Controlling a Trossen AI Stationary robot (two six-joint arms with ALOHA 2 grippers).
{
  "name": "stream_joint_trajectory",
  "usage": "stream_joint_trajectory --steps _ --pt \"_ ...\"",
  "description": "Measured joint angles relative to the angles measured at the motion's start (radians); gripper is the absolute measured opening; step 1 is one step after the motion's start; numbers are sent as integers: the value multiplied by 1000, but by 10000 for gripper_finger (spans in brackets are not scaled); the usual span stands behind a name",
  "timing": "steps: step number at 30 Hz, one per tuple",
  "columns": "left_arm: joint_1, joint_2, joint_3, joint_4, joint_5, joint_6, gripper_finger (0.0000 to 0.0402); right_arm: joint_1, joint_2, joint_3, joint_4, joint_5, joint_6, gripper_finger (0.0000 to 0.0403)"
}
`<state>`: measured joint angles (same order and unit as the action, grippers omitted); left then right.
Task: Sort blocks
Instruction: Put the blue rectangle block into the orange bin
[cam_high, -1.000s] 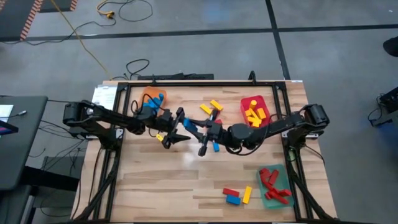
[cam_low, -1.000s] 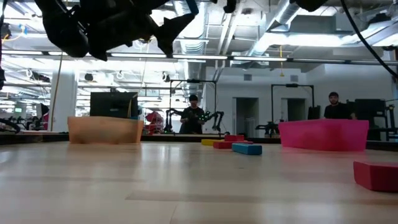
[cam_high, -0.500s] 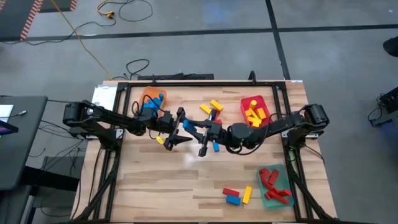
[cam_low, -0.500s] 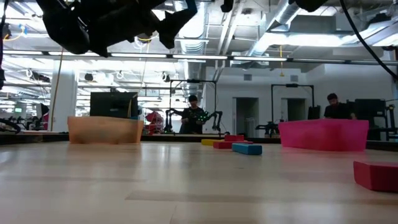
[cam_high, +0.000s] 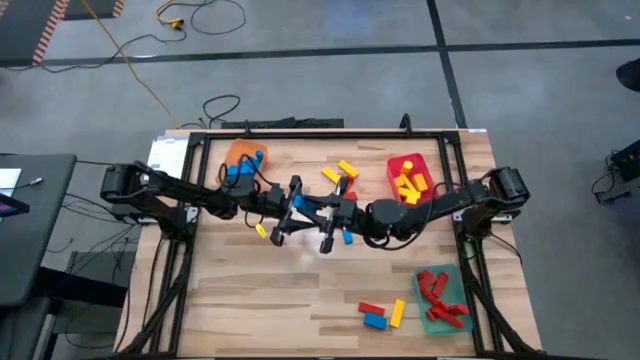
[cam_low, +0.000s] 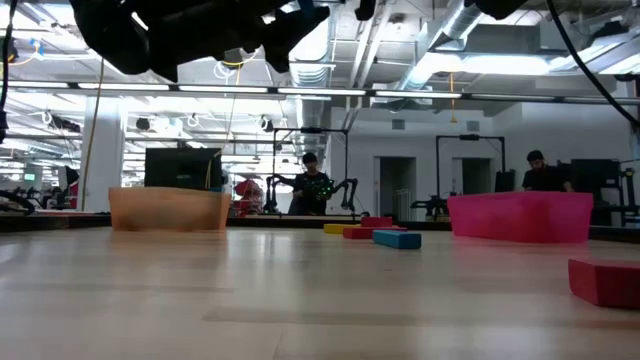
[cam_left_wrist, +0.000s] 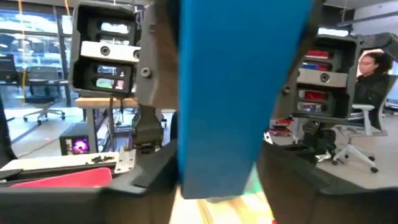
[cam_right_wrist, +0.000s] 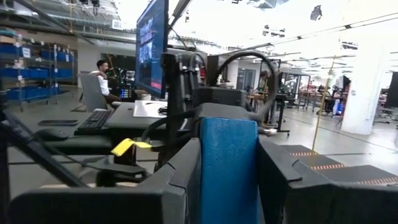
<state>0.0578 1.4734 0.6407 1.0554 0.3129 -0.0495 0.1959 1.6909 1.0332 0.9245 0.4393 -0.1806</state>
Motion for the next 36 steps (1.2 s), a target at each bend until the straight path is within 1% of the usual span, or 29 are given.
stream_joint_trajectory --steps 4,6,13,17,21,27,36 --pt "0 0 0 -14 11 13 137 2 0 0 -12 0 1 123" --pt "1 0 0 -29 10 26 125 2 0 0 -22 1 0 123" --pt "5 0 0 -121 19 63 125 15 -6 -1 -119 34 1 123" --pt "24 -11 0 -234 20 85 126 37 -39 -1 -266 84 8 123" --pt "49 -31 1 -357 24 102 126 60 -83 -1 -433 147 50 123" --pt "74 -77 -1 -512 26 134 127 66 -139 -1 -643 165 166 122" --pt "128 -167 -2 -758 -62 210 127 66 -155 -1 -804 165 284 117"
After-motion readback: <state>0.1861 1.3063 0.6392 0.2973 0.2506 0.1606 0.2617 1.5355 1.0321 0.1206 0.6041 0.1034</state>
